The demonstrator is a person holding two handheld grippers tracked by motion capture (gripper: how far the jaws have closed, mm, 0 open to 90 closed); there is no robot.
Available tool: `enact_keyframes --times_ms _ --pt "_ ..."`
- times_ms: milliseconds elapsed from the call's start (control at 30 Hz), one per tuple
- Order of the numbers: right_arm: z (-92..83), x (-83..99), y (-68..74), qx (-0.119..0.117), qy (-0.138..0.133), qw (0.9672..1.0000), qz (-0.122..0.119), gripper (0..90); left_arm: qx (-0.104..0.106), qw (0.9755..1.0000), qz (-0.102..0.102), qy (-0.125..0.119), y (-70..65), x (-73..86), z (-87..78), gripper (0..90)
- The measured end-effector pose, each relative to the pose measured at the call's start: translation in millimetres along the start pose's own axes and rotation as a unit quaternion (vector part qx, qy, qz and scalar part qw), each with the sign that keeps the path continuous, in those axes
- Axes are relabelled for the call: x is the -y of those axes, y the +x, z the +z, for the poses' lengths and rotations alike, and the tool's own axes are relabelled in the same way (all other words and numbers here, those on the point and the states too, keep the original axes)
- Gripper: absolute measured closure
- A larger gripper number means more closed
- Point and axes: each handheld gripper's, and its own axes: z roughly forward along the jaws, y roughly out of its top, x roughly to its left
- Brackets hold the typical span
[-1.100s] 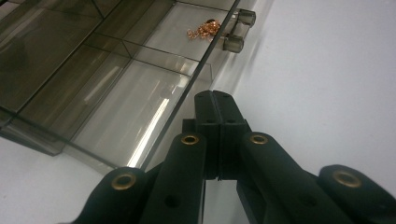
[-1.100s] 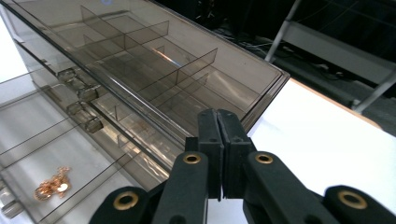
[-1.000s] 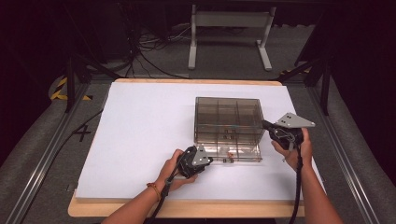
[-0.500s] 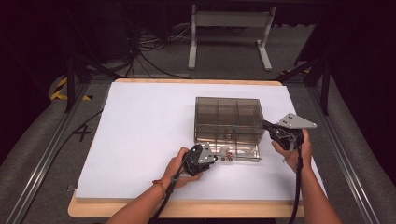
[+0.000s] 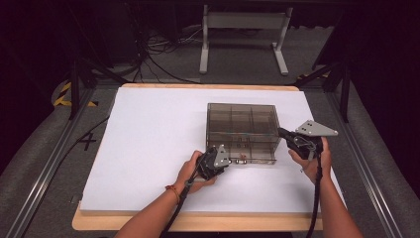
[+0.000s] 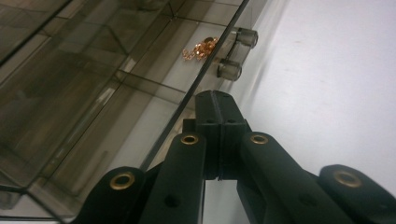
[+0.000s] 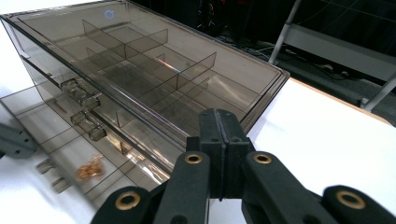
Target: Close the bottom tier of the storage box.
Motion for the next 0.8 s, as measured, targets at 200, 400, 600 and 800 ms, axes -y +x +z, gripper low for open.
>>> enact_keyframes --times_ms 200,400,600,800 --pt "0.0 0.2 -0.4 -0.001 -0.001 1.0000 0.001 90.0 -0.005 1.0000 -0.002 0.004 5.4 -2.5 3.5 89.5" --pt "0.0 0.0 0.0 0.000 0.000 1.0000 0.000 90.0 -0.009 1.0000 -0.002 0.001 8.8 -3.6 6.2 89.5" --pt "0.0 0.2 0.2 0.000 -0.001 1.0000 0.000 90.0 -0.013 0.9999 0.002 0.004 10.1 -3.7 8.9 89.5" --pt "-0.1 0.2 0.8 0.002 0.000 1.0000 -0.001 90.0 -0.017 0.9999 0.000 0.002 13.3 -7.1 10.3 89.5"
